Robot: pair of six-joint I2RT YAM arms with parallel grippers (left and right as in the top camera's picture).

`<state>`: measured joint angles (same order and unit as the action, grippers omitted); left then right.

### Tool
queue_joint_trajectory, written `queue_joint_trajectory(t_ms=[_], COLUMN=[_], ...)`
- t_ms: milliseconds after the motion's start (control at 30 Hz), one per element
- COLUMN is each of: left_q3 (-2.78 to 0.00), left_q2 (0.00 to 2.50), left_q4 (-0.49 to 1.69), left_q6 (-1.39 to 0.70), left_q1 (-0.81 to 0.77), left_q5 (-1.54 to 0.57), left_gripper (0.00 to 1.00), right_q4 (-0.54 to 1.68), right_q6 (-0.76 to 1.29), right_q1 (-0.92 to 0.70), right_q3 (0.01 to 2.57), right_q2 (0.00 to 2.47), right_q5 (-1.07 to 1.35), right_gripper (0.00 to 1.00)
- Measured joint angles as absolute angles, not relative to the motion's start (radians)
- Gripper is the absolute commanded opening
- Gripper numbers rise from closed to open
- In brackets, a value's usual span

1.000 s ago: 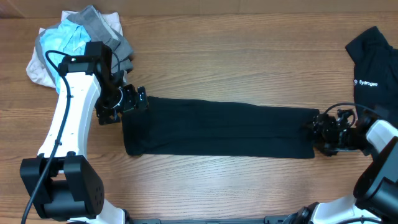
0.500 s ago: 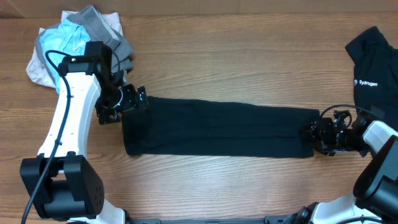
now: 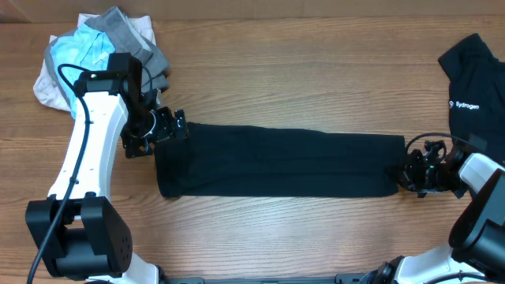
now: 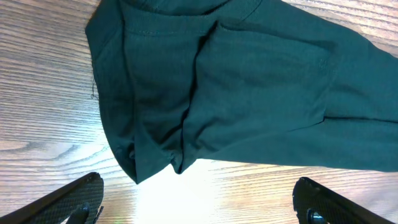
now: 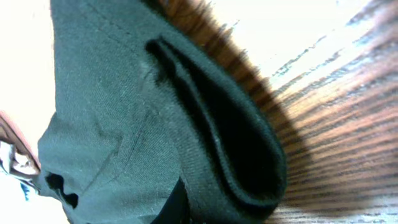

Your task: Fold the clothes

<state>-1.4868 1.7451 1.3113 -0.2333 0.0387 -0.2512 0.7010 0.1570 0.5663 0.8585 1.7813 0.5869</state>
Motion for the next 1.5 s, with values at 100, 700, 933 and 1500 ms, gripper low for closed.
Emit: queue_joint_trajectory(t_ms=[100, 700, 933, 1500], left_q3=[-1.487, -1.484, -1.484, -1.483], left_q2=[1.745, 1.745, 1.745, 1.745], left_q4=[1.311, 1.301, 1.301, 1.301], left_q6=[-0.233, -0.233, -0.233, -0.233], left_q1=[0.039, 0.039, 0.039, 0.039], left_q5=[-0.252, -0.251, -0.251, -0.251], left_gripper=[1.0, 1.0, 1.0, 1.0], right_q4=[0.717, 0.95, 0.928, 0.838], right_q6=[0.204, 0.4, 0.485, 0.682], right_q1=[0.556, 0.42, 0.235, -0.13], right_q3=[0.862, 0.863, 0.849, 0.83], right_q2=[1.765, 1.264, 1.275, 1.452], right_q5=[0.543, 0.125, 0.023, -0.07], right_gripper=[0.04, 0.04, 0.04, 0.17])
